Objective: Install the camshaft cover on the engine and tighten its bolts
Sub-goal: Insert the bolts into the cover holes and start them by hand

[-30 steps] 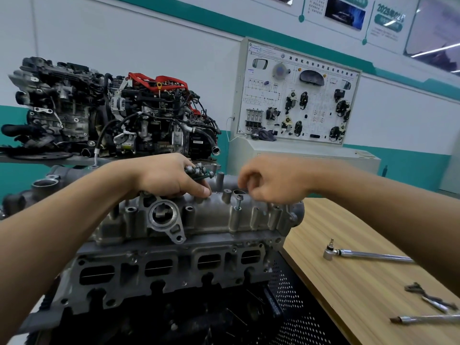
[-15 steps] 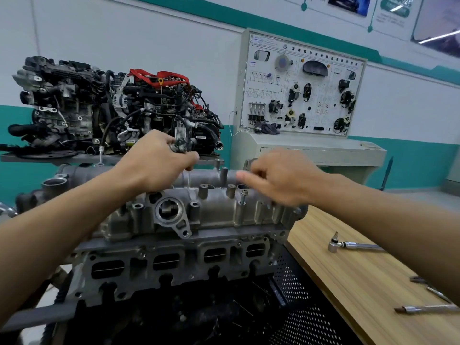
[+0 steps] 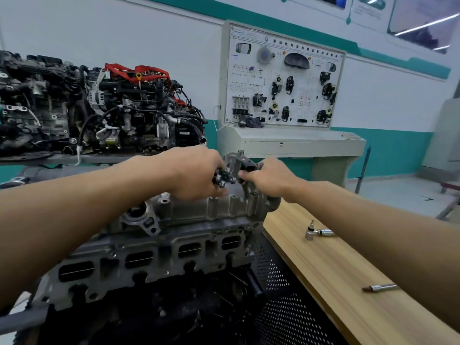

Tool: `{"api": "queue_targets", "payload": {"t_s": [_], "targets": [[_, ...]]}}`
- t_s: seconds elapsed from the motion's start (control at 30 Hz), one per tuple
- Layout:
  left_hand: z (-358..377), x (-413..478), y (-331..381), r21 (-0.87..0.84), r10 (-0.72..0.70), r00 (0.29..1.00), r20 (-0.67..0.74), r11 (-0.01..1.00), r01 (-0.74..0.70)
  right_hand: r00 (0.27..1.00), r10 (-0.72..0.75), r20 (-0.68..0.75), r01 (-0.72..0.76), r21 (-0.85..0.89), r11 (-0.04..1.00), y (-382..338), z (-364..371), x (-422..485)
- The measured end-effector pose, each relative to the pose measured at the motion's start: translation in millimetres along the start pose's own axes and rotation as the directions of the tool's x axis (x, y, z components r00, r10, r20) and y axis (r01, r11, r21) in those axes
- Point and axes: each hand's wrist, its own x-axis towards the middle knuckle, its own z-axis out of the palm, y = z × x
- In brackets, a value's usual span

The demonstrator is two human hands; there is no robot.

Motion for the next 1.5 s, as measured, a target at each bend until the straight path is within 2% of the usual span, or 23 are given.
{"api": "queue_targets", "payload": {"t_s": [0.1,0.23,0.43,0.67,1.5], "targets": [[5.7,7.0,-5.8,-0.027,0.005,0.999,0.033,1.000,-0.004,0.999,-0.001,0.034,0.000,0.020,1.000,-1.9,-3.4,-1.1],[8.2,6.0,-17.0,-0.168,-0.020,0.998,0.053,0.985,0.029,0.999,0.014,0.030,-0.016,0.065,0.998,-7.5,-3.8,-1.6],[10.5,6.1,-21.4,-0.255,-0.029,0.998,0.052,0.966,0.042,0.995,0.011,-0.095,-0.003,0.084,0.996,-9.8,-1.7,-4.4],[-5.4,5.7,-28.8,-0.397,-0.044,0.997,0.059,0.915,0.064,0.994,0.022,-0.110,-0.018,0.036,0.999,-30.5,-18.3,8.3],[6.7,5.6,-22.9,-0.422,-0.062,0.995,0.072,0.902,0.087,1.000,0.017,0.014,-0.017,-0.003,1.000,-20.6,-12.7,-9.9]]}}
